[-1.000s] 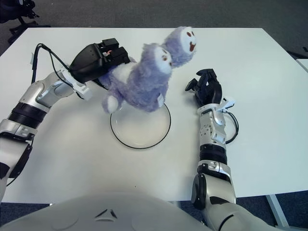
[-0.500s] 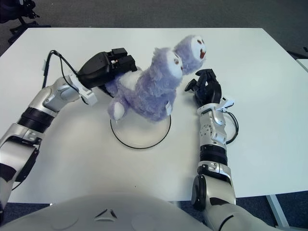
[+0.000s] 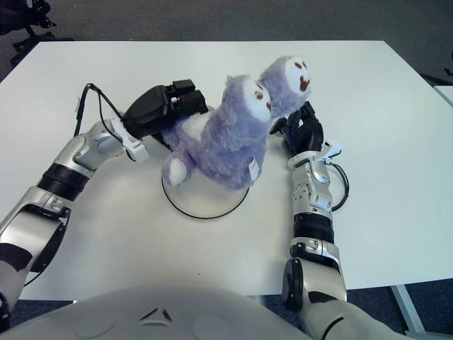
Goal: Put the doll into the plate.
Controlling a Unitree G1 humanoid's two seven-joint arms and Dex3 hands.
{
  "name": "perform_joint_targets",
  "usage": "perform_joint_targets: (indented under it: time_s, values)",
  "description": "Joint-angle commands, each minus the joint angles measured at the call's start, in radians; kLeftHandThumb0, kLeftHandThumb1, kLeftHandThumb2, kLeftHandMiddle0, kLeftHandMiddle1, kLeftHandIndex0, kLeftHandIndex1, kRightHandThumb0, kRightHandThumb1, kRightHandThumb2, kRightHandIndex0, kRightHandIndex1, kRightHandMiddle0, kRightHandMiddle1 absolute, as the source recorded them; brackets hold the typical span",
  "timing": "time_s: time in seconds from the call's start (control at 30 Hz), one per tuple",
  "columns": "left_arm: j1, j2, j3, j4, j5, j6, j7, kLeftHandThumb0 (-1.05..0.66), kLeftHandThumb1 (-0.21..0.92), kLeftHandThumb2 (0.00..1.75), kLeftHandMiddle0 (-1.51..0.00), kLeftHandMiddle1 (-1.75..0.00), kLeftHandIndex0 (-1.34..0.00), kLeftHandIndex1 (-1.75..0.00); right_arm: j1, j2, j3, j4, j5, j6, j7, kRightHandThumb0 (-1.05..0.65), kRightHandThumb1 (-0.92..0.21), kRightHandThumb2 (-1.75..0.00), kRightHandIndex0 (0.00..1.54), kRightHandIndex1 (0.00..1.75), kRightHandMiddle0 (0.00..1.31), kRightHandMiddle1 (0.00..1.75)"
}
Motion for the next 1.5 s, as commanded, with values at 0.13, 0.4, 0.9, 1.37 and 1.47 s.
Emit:
perform_joint_targets:
  time_s: [0.13, 0.4, 0.9, 1.37, 1.47]
  values:
    - [0.017, -0.007, -0.003, -0.032, -0.026, 0.056, -0.080, 0.00, 0.90, 0.13, -0.76, -1.75, -0.51, -1.75, 0.032, 0.001, 0.002, 0.011, -0.009, 0.033, -0.004, -0.38, -0.70, -0.81, 0.82, 1.75, 0.34, 1.75]
    - [0.028, -0.010, 0.004, -0.053, -0.023, 0.069, -0.100, -0.01, 0.91, 0.12, -0.76, -1.75, -0.50, -1.75, 0.033, 0.001, 0.003, 0.007, -0.009, 0.037, -0.005, -0.38, -0.70, -0.81, 0.82, 1.75, 0.34, 1.75]
    - [0.043, -0.002, -0.004, -0.100, -0.046, 0.128, -0.212, -0.34, 0.92, 0.33, -0.59, -1.75, -0.39, -1.56, 0.033, -0.002, 0.004, 0.010, -0.012, 0.039, -0.002, -0.38, -0.70, -0.80, 0.81, 1.75, 0.34, 1.75]
    - [0.060, 0.017, -0.005, -0.201, 0.051, 0.207, -0.221, -0.76, 0.92, 0.54, -0.53, -0.53, -0.36, -0.52, 0.033, -0.005, 0.004, 0.010, -0.012, 0.039, 0.007, -0.38, -0.71, -0.80, 0.81, 1.75, 0.33, 1.75]
    - [0.063, 0.019, -0.007, -0.209, 0.043, 0.211, -0.232, -0.78, 0.92, 0.58, -0.52, -0.46, -0.35, -0.47, 0.035, -0.006, 0.006, 0.005, -0.014, 0.041, 0.006, -0.38, -0.71, -0.80, 0.81, 1.75, 0.33, 1.75]
